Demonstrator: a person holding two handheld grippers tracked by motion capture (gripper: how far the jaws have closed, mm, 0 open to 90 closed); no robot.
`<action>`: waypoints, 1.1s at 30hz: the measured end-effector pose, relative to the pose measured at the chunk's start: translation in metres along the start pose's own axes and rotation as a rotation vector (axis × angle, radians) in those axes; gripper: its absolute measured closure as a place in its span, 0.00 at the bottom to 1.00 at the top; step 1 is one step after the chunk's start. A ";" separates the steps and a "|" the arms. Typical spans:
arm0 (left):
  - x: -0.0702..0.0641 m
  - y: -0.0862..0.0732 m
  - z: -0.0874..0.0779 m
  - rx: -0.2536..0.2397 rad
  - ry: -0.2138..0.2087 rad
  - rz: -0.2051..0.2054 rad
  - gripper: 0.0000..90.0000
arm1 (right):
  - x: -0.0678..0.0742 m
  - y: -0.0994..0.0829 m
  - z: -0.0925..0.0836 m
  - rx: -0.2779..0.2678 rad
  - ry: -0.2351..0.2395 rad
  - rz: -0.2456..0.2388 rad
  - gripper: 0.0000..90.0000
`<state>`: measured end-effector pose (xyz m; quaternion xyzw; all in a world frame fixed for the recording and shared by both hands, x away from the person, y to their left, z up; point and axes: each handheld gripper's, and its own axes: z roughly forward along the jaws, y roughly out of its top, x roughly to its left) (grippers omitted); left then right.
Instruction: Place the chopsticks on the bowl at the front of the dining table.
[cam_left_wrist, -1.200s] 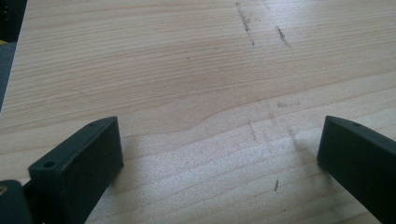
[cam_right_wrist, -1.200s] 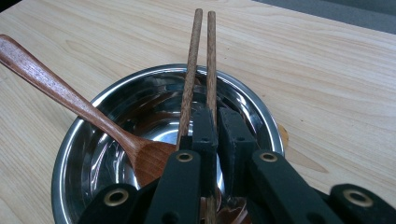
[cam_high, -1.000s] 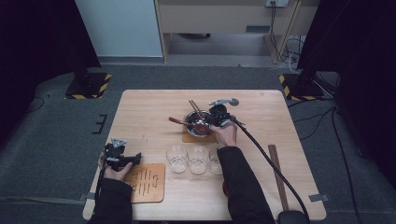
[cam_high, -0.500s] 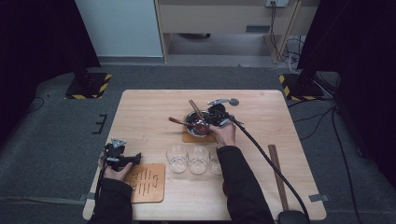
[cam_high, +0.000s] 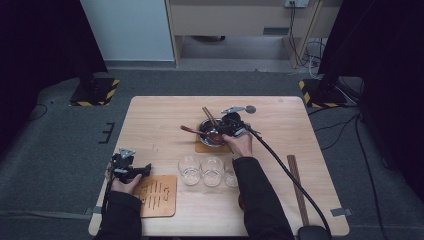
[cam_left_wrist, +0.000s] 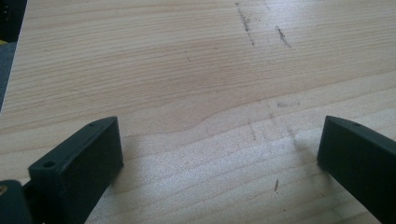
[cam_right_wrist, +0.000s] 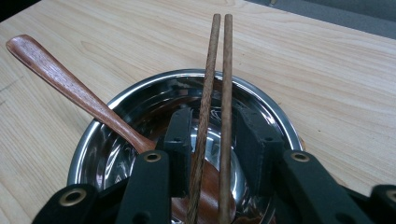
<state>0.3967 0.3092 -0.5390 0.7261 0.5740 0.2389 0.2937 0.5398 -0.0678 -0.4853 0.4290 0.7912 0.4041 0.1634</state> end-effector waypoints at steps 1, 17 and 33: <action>0.000 0.000 0.000 0.000 0.000 0.000 0.00 | 0.000 0.000 0.000 0.002 -0.001 -0.002 0.73; 0.000 0.000 0.000 0.000 0.000 0.000 0.00 | 0.002 -0.002 0.003 0.057 -0.012 -0.010 0.86; 0.000 0.000 0.000 0.000 0.000 0.000 0.00 | -0.003 -0.002 0.001 0.064 -0.063 0.047 0.87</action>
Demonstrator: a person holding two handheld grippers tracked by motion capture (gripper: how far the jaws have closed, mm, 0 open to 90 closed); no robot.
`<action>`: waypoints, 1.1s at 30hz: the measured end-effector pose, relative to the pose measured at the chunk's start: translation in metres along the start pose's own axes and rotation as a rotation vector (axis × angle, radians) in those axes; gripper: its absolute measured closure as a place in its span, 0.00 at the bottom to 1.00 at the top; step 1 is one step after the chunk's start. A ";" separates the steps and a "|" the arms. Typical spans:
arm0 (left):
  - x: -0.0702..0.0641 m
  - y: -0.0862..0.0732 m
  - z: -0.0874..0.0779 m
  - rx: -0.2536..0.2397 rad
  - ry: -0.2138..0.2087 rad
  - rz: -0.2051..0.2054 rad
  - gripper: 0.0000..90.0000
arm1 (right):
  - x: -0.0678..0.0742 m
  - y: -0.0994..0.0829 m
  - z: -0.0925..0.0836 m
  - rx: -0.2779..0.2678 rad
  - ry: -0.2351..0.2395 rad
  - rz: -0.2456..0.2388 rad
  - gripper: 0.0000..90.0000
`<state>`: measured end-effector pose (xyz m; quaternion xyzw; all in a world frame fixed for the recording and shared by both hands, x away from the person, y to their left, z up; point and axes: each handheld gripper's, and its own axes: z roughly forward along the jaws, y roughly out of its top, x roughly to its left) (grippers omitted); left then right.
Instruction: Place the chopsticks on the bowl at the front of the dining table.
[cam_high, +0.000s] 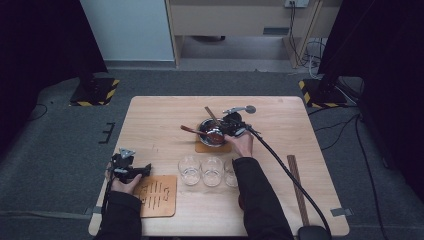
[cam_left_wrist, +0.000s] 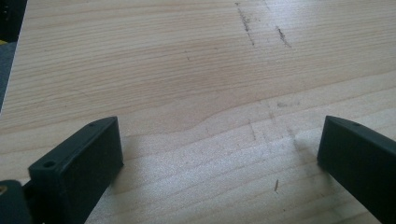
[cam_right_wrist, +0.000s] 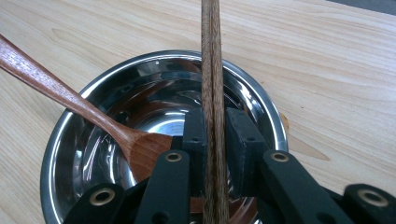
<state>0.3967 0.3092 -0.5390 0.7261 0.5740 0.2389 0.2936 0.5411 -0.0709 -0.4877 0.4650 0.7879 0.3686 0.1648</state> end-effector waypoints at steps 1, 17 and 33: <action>0.000 0.000 0.000 0.000 0.000 0.000 0.00 | 0.000 0.000 0.000 0.000 -0.004 0.000 0.87; 0.000 0.000 0.000 0.000 0.000 0.000 0.00 | -0.003 0.001 -0.011 -0.055 -0.006 -0.005 0.74; 0.000 0.000 0.000 0.000 0.000 0.000 0.00 | -0.016 -0.003 -0.041 -0.143 -0.033 -0.046 0.53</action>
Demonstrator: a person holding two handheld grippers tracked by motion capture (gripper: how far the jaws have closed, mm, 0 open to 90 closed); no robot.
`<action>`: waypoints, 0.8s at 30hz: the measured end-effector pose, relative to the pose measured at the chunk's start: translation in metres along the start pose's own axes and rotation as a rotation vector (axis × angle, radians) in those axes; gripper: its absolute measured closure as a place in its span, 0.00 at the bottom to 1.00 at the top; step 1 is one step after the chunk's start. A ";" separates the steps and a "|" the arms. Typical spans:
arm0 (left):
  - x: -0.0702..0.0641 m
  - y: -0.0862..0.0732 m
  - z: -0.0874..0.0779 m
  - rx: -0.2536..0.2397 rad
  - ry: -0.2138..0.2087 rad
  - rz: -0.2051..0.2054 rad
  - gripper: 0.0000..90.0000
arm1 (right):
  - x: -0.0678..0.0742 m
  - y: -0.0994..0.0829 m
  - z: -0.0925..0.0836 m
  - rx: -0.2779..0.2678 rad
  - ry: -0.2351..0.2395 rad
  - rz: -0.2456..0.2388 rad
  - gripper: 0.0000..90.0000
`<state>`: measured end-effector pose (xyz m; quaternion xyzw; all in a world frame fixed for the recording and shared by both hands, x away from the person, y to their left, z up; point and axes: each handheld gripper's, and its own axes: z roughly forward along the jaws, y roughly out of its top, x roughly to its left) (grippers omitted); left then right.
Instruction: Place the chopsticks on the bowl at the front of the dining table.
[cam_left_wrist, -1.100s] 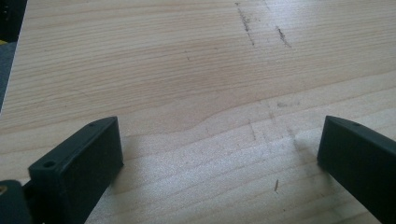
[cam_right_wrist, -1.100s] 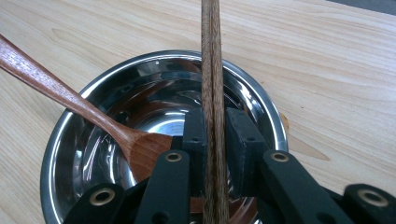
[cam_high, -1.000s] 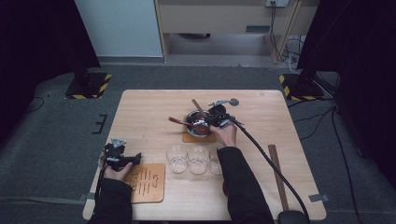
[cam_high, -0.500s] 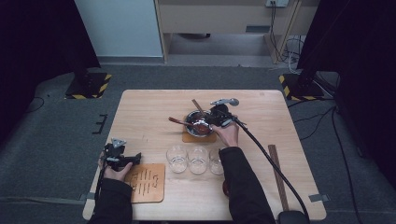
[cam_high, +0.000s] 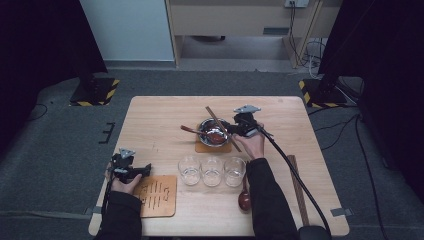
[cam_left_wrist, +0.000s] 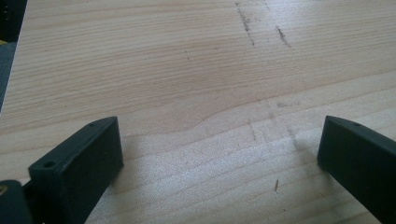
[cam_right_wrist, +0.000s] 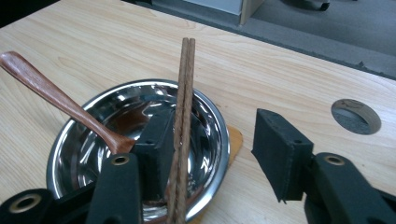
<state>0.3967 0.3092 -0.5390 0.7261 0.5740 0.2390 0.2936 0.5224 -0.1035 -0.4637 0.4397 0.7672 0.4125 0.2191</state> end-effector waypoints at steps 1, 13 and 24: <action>0.000 0.000 0.000 0.000 0.000 0.001 0.00 | -0.001 -0.002 -0.001 -0.001 -0.003 -0.002 0.52; 0.000 0.000 0.000 0.000 0.000 0.000 0.00 | -0.012 -0.029 -0.008 0.016 -0.034 -0.002 0.39; 0.000 0.000 0.000 0.001 0.000 0.000 0.00 | -0.014 -0.037 -0.007 0.028 -0.060 -0.006 0.35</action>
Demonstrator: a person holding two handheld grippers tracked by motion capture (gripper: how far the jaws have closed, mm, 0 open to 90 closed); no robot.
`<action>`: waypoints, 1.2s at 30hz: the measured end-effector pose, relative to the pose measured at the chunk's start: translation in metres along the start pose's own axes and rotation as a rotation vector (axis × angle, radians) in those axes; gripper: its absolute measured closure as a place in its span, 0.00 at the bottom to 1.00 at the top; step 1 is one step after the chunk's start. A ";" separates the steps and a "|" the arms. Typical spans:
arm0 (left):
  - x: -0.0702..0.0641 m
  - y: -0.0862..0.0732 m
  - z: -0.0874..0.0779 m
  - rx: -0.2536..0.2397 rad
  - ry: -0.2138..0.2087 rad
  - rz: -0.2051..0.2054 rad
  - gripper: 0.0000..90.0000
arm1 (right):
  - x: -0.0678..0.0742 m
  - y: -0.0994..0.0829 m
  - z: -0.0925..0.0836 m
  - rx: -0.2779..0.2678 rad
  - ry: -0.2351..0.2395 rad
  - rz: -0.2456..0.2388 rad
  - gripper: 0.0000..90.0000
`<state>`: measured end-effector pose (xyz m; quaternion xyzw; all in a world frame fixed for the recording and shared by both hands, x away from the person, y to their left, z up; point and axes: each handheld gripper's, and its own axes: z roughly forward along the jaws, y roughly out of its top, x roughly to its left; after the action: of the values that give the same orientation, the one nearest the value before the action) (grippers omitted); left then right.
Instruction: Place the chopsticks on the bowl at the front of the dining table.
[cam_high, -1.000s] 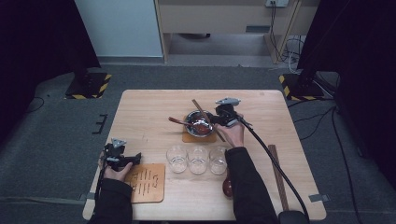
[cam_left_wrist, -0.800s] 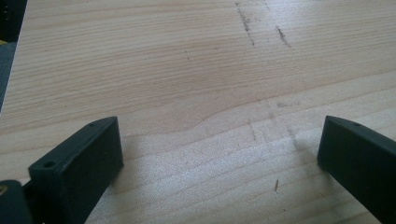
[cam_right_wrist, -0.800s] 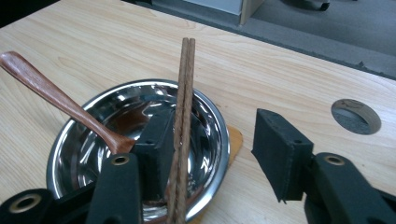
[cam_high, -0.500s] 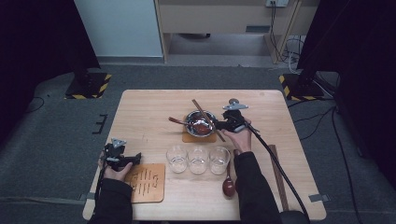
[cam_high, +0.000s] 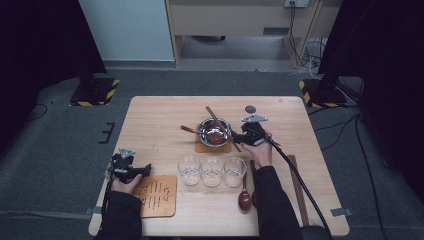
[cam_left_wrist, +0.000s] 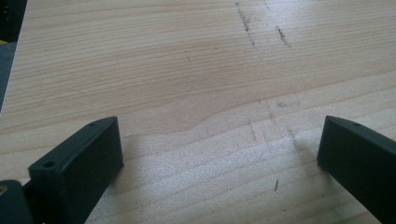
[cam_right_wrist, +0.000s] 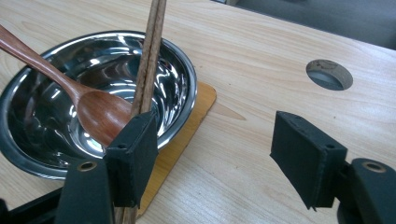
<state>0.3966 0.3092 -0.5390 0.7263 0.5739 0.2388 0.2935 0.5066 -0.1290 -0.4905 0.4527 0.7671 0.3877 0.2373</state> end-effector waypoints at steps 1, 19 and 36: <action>0.000 0.000 0.000 0.000 0.000 0.000 0.00 | 0.000 -0.001 0.000 0.003 -0.002 0.001 0.35; 0.000 0.000 0.000 0.000 0.000 0.000 0.00 | 0.007 -0.005 -0.001 0.002 0.013 -0.030 0.34; 0.000 0.000 0.000 0.000 0.000 0.000 0.00 | 0.021 -0.008 -0.002 -0.019 0.058 -0.051 0.34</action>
<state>0.3966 0.3092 -0.5390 0.7263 0.5740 0.2388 0.2934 0.4910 -0.1132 -0.4962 0.4194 0.7811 0.4018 0.2292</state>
